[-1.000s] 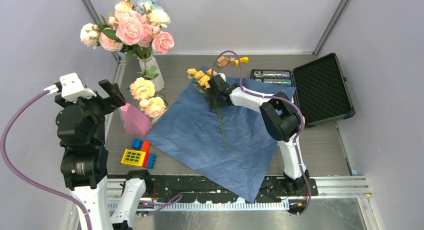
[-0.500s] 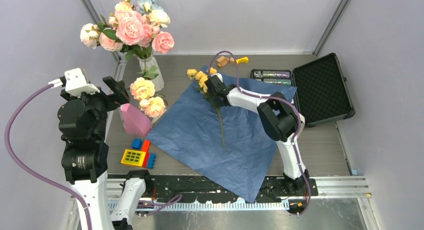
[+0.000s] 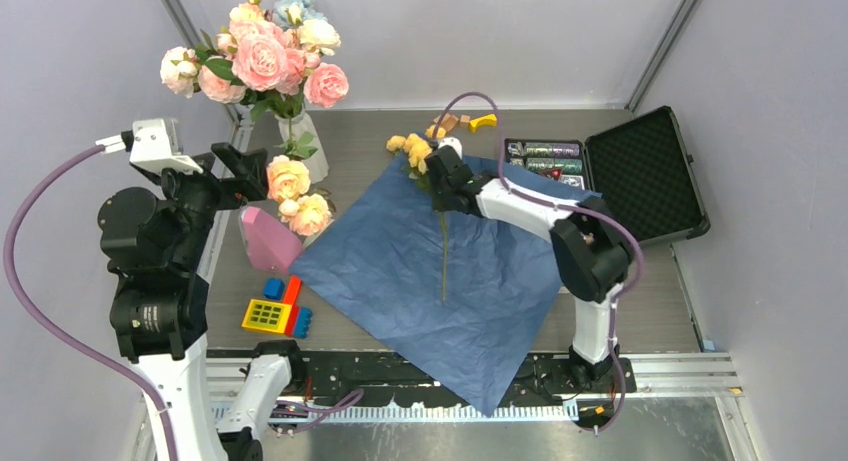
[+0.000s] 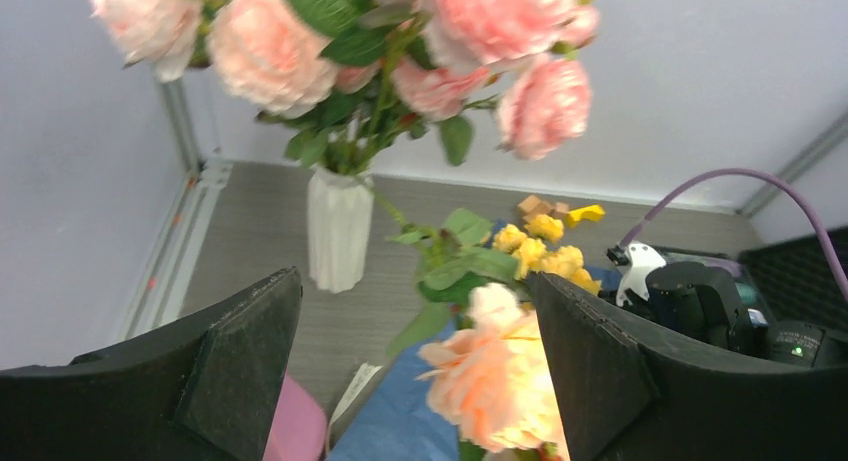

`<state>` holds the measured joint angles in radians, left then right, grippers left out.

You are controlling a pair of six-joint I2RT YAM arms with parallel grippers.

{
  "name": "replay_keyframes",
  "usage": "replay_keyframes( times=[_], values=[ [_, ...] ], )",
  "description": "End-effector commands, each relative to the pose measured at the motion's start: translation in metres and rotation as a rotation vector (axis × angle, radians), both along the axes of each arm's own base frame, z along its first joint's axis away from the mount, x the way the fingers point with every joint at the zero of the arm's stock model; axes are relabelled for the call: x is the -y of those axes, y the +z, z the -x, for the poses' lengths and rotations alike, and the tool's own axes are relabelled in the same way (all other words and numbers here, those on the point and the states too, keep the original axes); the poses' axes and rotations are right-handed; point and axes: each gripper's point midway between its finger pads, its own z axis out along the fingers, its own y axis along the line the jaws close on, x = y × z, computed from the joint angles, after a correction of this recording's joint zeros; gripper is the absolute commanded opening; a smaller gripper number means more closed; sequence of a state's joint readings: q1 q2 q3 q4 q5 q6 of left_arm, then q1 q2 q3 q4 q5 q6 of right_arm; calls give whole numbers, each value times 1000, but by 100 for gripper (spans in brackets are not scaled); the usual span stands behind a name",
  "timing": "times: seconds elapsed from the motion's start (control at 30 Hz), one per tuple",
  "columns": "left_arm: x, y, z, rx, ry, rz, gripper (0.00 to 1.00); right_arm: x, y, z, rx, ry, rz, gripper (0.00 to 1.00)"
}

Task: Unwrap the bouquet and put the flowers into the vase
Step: Pick up the fake flower from the wrapping paper, then insert the fake flower into the vase.

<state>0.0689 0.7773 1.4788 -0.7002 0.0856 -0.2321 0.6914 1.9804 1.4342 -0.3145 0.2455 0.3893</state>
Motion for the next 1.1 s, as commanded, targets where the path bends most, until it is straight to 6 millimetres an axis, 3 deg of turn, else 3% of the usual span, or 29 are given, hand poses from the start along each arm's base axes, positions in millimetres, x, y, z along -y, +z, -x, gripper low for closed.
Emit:
replay_keyframes(
  times=[0.0, 0.17, 0.33, 0.5, 0.63, 0.77, 0.87, 0.97, 1.07],
  values=[
    [42, 39, 10, 100, -226, 44, 87, 1, 121, -9, 249, -47, -201, 0],
    [72, 61, 10, 130, -400, 129, 85, 8, 207, 13, 387, -6, -356, 0],
    [102, 70, 0, 101, -568, 236, 84, 7, 283, 39, 520, 98, -516, 0],
    [136, 81, 3, 97, -745, 313, 84, 1, 379, 83, 705, 272, -737, 0],
    [165, 87, 9, 97, -869, 341, 84, -9, 434, 123, 800, 447, -892, 0],
    [201, 88, 20, 101, -1032, 384, 84, -20, 469, 156, 848, 592, -1005, 0],
    [227, 83, 27, 80, -1132, 396, 85, -34, 480, 181, 842, 708, -1054, 0],
    [239, 87, 31, 103, -1172, 389, 85, -43, 485, 197, 847, 776, -1072, 0],
    [237, 90, 29, 130, -1148, 379, 86, -52, 482, 207, 826, 820, -1082, 0]
  ],
)
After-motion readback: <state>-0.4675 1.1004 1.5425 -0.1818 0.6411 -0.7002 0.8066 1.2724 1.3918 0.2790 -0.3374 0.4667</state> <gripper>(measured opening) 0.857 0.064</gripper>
